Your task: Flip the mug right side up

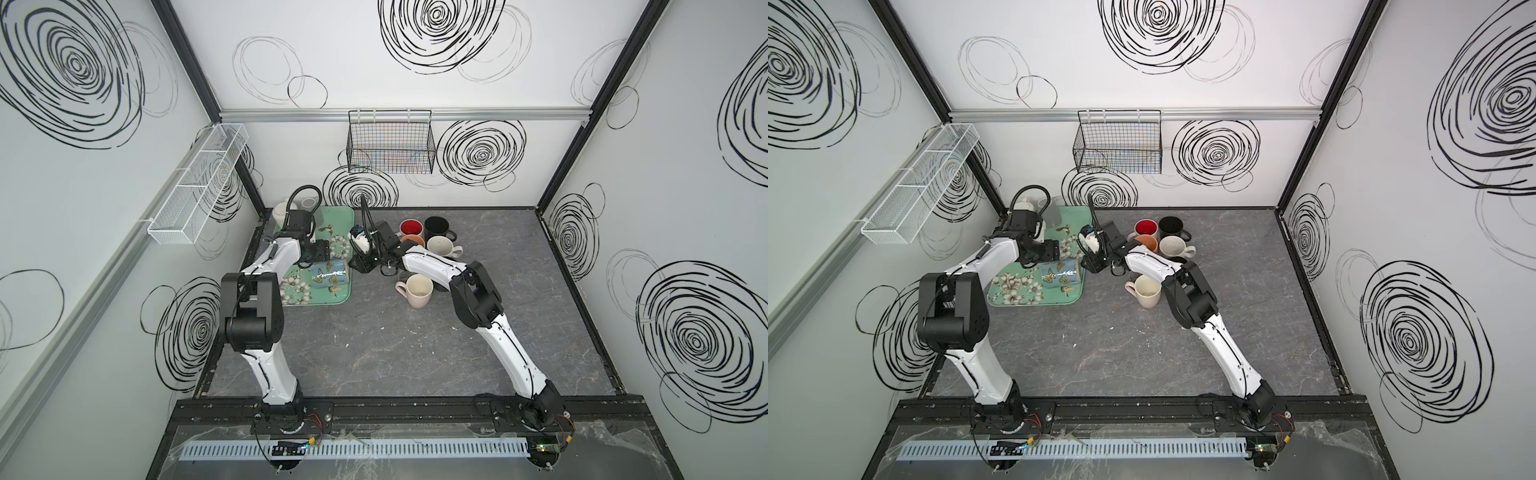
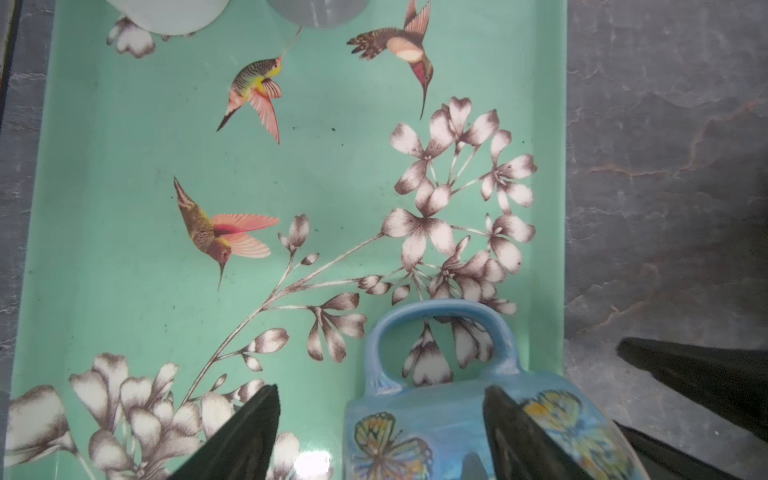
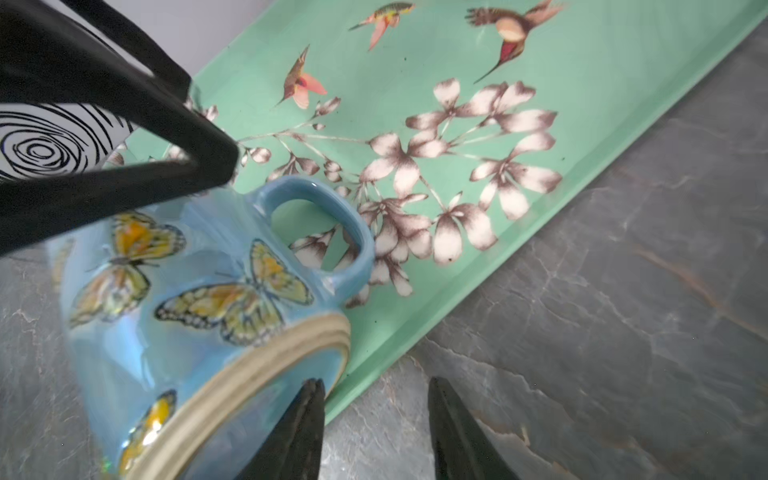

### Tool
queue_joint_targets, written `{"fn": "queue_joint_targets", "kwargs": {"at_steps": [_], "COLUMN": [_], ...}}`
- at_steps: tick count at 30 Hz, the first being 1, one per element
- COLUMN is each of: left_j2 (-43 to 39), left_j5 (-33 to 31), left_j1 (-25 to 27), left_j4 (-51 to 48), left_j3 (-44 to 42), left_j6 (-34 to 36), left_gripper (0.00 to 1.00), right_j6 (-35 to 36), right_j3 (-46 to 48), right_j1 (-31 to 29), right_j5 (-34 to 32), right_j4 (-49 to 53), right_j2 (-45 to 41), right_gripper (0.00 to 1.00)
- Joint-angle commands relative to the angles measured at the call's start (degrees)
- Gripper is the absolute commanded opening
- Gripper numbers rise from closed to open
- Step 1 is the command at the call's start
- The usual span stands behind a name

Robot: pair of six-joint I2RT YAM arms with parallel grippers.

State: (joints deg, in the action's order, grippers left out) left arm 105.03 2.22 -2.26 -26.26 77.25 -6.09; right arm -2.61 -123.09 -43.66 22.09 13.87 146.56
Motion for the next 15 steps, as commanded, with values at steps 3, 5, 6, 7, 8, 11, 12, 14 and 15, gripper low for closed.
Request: {"fn": "queue_joint_targets", "kwargs": {"at_steps": [3, 5, 6, 7, 8, 11, 12, 14, 15], "left_j2": [-2.7, -3.9, -4.9, -5.9, -7.1, -10.9, -12.1, -14.3, -15.5], "left_j5": [3.7, 5.1, 5.7, 6.2, 6.5, 6.3, 6.5, 7.1, 6.9], "left_j1": [-1.3, -1.3, -1.3, -1.3, -1.3, -1.3, -1.3, -1.3, -1.3], "left_j4": [2.0, 2.9, 3.8, 4.7, 5.7, 8.0, 8.9, 9.9, 10.2], "left_j3": [-3.7, -6.1, -8.0, -9.8, -12.2, -18.2, -20.0, -22.9, -24.1], "left_j6": [-1.7, -3.0, -4.1, -5.3, -6.4, -9.6, -10.7, -12.4, -12.9], "left_gripper": [0.77, 0.76, 0.74, 0.73, 0.72, 0.71, 0.71, 0.7, 0.7], "right_j6": [-2.7, -4.5, -5.6, -6.7, -7.8, -10.8, -11.9, -14.1, -15.5], "right_j3": [-1.0, 0.0, 0.6, 1.2, 1.9, 5.2, 6.6, 9.8, 11.8], "right_j1": [-0.8, -0.7, -0.7, -0.5, -0.5, -0.4, -0.6, -1.1, -1.5], "right_j5": [0.8, -1.1, -2.5, -3.8, -4.9, -6.7, -7.0, -7.2, -7.0], "right_j4": [2.7, 2.8, 3.0, 3.3, 3.6, 3.9, 4.1, 3.6, 3.0], "right_j2": [-1.3, -2.7, -3.5, -4.4, -5.4, -9.3, -10.8, -13.7, -15.3], "right_gripper": [0.45, 0.45, 0.45, 0.45, 0.45, 0.46, 0.46, 0.47, 0.48]}}
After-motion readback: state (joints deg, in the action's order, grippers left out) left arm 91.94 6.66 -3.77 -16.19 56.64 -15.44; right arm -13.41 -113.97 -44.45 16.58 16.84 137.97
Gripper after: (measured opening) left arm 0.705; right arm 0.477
